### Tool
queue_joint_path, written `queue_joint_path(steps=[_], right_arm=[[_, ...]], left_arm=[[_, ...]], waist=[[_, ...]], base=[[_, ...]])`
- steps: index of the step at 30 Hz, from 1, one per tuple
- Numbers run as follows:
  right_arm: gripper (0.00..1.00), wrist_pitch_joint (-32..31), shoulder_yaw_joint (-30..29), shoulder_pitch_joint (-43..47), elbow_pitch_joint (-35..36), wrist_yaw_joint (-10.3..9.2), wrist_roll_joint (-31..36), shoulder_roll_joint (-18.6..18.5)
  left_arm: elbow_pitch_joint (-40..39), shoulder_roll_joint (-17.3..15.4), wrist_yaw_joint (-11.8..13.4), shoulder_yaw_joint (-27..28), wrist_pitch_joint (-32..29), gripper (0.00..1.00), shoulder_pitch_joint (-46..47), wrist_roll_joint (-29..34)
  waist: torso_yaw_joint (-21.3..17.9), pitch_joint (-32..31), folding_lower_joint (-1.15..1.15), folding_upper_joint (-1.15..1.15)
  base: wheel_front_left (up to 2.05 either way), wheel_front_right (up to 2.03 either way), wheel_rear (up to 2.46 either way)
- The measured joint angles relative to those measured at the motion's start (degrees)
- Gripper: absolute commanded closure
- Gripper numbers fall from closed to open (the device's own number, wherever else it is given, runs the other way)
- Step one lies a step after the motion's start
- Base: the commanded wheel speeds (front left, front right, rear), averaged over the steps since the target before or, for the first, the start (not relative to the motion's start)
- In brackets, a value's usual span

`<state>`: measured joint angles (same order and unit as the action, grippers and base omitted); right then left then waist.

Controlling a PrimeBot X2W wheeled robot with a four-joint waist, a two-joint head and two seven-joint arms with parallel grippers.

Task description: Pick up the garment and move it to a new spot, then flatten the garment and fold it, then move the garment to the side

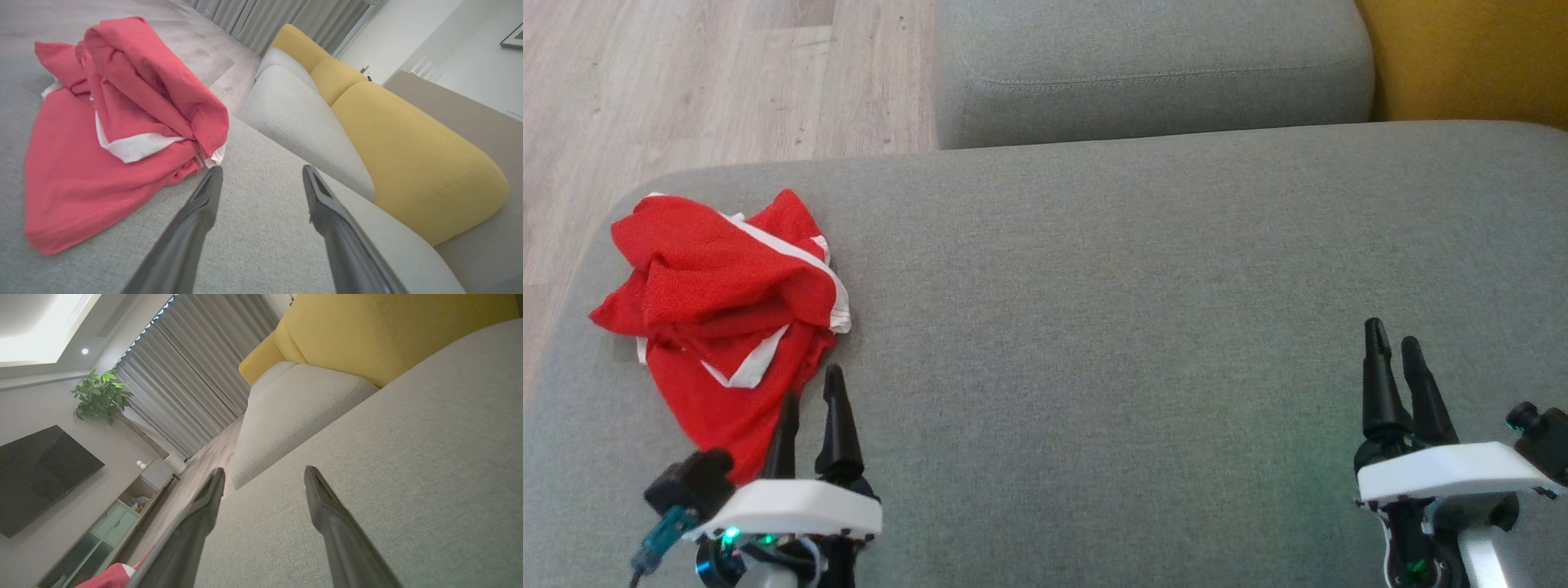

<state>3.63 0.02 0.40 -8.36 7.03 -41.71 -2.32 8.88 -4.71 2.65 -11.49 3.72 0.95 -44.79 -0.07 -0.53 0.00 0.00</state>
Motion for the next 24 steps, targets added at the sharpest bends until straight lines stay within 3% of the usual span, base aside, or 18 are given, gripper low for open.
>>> queue_joint_path(steps=[13, 24], right_arm=[[0.0, 2.0, 1.13, 0.18, 0.22, 0.0, 11.06, 0.0], [0.0, 3.87, 1.12, 0.26, 0.23, 0.01, 24.16, -0.02]], left_arm=[[1.75, -2.54, 3.48, -8.08, 1.99, 0.0, 2.79, 10.34], [3.31, -4.42, 6.76, -15.84, 3.94, 0.0, 5.2, 18.87]], waist=[[0.06, -0.22, 0.0, 0.0], [-0.23, -0.51, 0.0, 0.0]], base=[[0.0, 0.0, 0.0], [0.0, 0.0, 0.0]])
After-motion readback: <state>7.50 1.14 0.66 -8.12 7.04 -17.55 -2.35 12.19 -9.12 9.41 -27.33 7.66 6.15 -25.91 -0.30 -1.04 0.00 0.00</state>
